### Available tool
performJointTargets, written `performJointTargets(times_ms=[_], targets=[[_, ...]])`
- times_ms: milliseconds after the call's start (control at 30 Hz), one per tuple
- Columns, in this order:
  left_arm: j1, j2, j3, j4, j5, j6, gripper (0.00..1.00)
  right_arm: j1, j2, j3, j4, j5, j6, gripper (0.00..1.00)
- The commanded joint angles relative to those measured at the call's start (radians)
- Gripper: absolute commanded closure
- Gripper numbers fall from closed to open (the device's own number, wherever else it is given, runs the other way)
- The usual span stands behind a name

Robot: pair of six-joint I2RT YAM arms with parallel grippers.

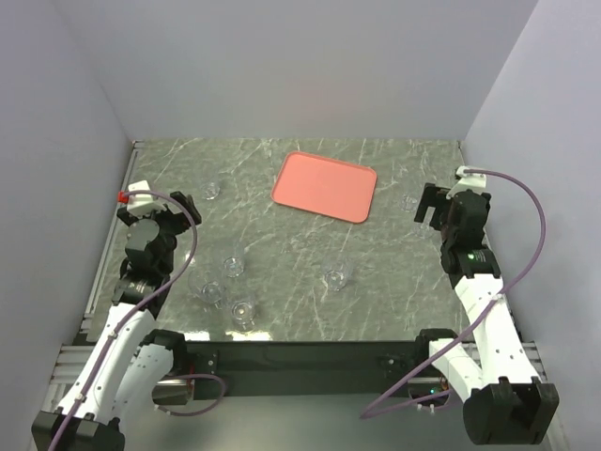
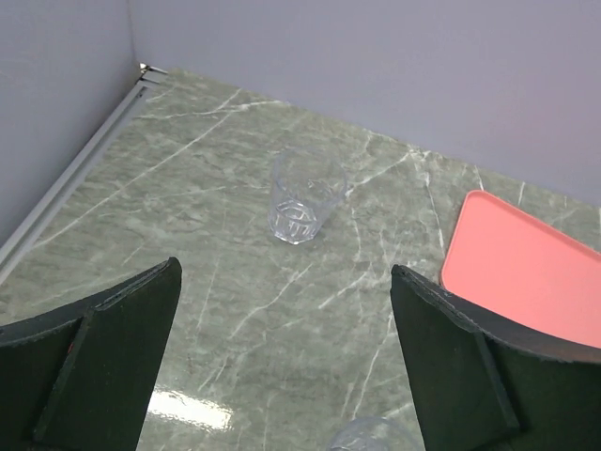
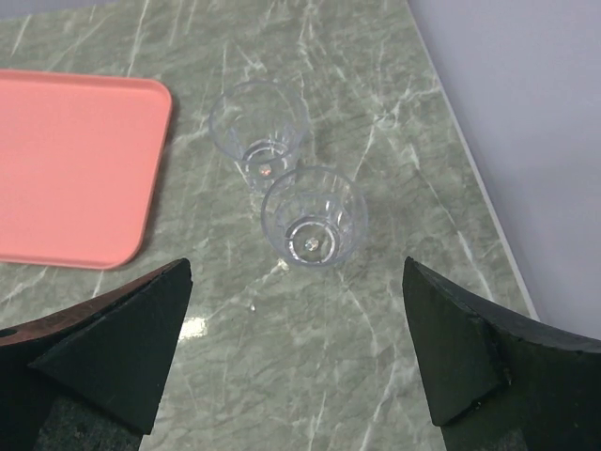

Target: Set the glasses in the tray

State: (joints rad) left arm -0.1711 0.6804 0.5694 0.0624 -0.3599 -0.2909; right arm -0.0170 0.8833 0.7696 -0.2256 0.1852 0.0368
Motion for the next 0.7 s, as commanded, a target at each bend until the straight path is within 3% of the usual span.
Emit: performJointTargets(times_ms=[0,400,500,667], targets=[[-0.007,-0.002,0.044,0.016,0.041,0.004,0.01,-0.008,-0.032,0.040,0.011,0.033,-0.003,0.00],[-0.007,-0.013,0.095,-0.095,0.095,-0.060,0.01,-0.006,-0.086,-0.047,0.109,-0.458,-0.190,0.00],[-0.005,0.011,0.124,-0.121,0.105,-0.095,0.01,-0.005,-0.029,-0.018,0.063,-0.611,-0.245,0.00],[0.047,0.087,0.193,-0.177,0.169,-0.203,0.01,-0.006,0.074,0.048,-0.043,-0.707,-0.302,0.00]])
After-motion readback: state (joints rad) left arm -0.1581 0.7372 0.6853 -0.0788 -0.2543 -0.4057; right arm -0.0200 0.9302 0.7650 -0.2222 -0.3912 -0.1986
